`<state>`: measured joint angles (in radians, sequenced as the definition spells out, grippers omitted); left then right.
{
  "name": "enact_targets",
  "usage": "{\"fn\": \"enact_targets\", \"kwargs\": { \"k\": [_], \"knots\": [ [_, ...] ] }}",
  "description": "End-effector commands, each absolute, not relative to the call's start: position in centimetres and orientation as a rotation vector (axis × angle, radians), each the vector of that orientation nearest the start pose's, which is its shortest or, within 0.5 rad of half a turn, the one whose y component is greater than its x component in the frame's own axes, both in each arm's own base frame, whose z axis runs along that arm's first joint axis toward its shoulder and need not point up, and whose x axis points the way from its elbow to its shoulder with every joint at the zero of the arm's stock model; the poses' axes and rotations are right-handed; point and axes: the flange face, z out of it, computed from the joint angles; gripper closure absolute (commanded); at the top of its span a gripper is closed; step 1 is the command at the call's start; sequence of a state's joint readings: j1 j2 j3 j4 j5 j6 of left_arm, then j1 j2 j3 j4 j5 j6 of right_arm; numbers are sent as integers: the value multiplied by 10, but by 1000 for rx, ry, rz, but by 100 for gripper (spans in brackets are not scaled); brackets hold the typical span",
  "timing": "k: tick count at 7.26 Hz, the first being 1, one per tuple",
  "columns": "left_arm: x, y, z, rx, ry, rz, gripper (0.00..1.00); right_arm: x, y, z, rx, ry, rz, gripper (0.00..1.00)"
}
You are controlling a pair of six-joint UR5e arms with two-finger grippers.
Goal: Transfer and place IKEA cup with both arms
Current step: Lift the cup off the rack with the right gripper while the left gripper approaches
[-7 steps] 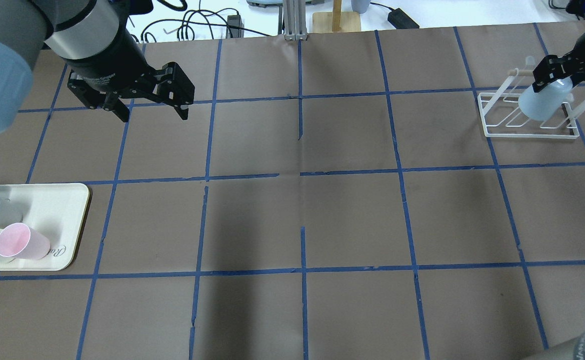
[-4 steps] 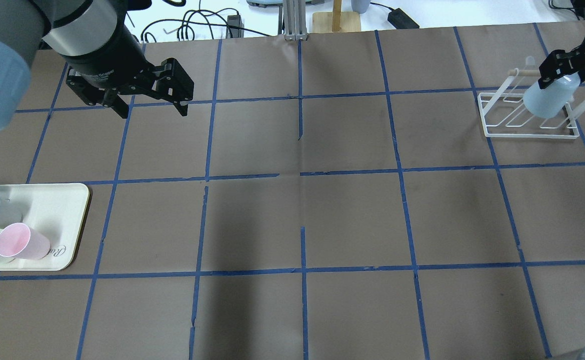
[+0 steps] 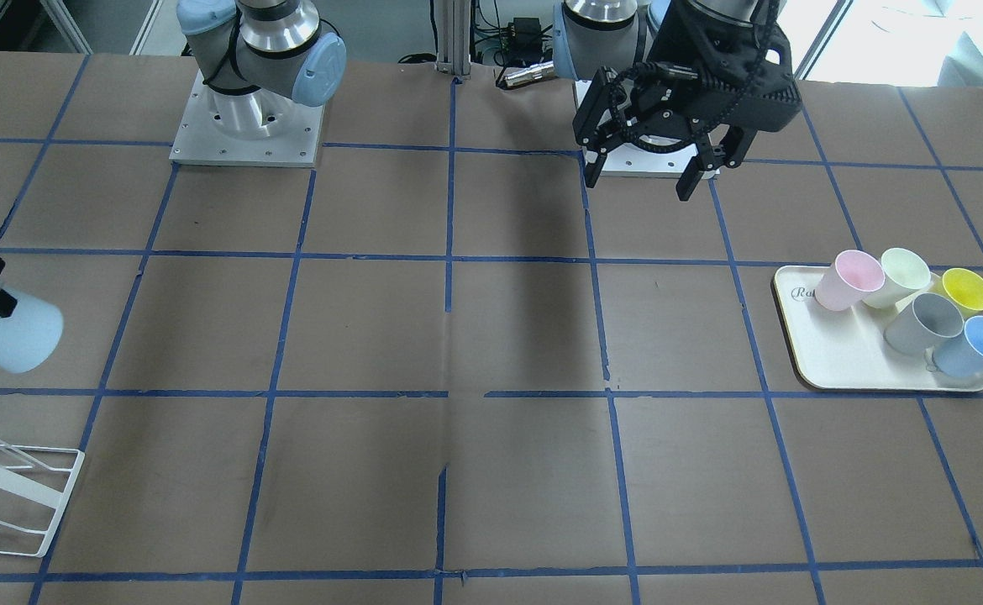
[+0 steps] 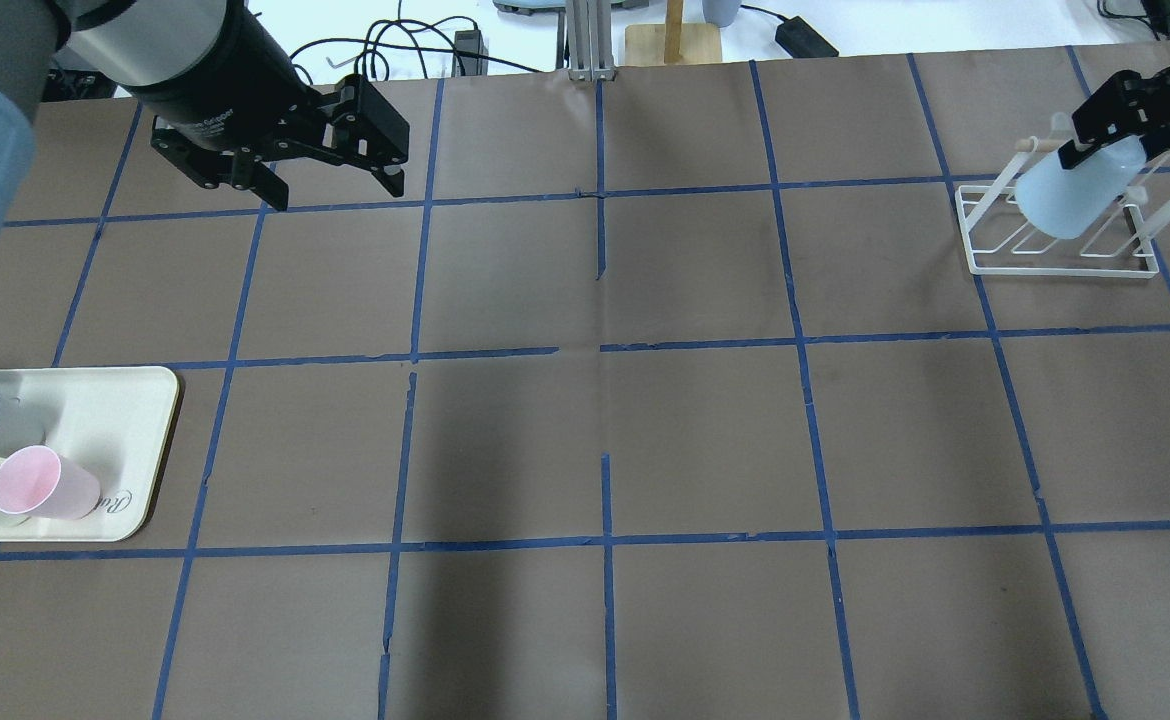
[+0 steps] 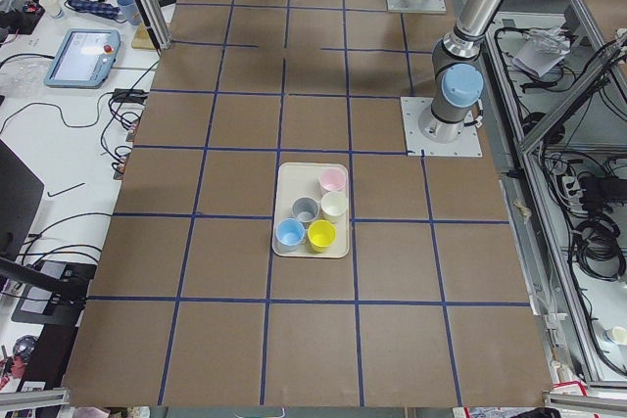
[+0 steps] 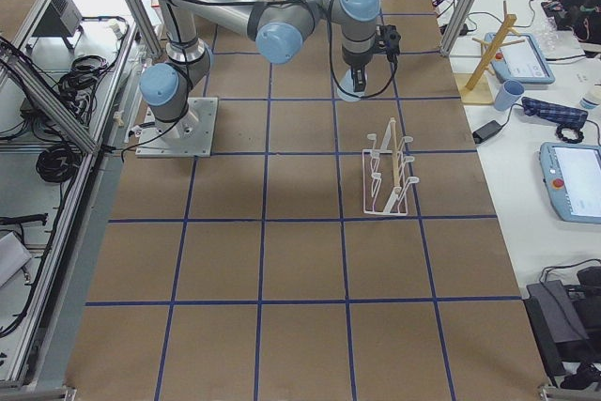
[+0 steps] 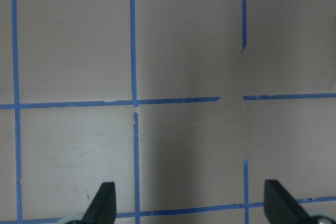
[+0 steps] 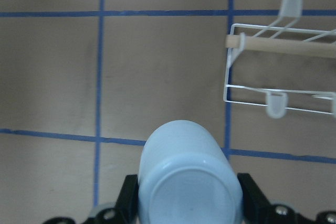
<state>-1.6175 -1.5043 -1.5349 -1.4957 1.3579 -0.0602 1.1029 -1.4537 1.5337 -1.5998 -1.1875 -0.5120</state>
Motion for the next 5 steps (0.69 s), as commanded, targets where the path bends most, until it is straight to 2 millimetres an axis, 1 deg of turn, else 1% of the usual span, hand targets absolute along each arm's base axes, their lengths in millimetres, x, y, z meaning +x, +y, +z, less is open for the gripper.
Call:
{"fn": "enact_targets", "kwargs": {
  "k": [1,2,3,4,5],
  "knots": [
    [-154,-459,552,-169,3630,-218,0,-49,-548,469,83,2334,-171,74],
    [-142,-453,550,-313,3801,-152,0,-34,-543,476,168,2147,-147,74],
    [-132,-451,530,-504,3982,-52,0,-26,-537,479,244,2020,-110,74],
    [-140,-446,497,-719,4193,116,0,-19,-537,480,281,1929,-112,74],
    [-155,-434,473,-966,4392,294,0,-4,-539,473,335,1800,-110,74]
  ]
}}
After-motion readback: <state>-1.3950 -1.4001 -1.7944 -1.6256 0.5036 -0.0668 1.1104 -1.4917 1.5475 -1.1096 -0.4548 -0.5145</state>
